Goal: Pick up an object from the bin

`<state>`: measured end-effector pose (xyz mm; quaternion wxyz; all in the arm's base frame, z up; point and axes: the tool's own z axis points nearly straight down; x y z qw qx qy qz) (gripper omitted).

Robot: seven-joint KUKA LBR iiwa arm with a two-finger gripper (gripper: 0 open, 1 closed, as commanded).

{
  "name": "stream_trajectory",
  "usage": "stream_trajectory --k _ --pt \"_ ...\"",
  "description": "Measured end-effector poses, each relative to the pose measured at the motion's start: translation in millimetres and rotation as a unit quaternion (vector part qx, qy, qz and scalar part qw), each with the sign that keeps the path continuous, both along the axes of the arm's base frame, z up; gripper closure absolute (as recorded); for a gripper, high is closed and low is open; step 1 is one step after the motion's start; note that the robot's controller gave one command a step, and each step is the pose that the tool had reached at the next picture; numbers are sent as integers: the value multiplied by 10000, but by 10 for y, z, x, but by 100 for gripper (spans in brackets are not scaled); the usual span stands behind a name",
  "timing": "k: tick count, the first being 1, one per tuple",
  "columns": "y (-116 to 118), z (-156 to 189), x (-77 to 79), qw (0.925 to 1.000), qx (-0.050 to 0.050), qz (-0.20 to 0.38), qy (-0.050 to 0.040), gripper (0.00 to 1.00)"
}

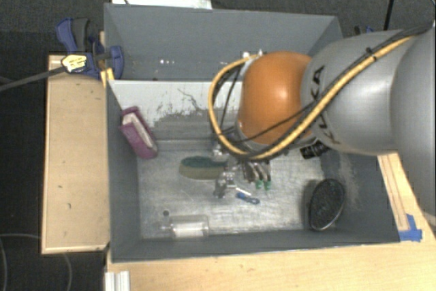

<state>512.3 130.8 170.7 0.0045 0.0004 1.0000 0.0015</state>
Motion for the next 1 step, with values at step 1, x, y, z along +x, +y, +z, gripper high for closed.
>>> stream_trajectory --k 1 --pt "5 621 -8 10000 -2 -59 3 100"
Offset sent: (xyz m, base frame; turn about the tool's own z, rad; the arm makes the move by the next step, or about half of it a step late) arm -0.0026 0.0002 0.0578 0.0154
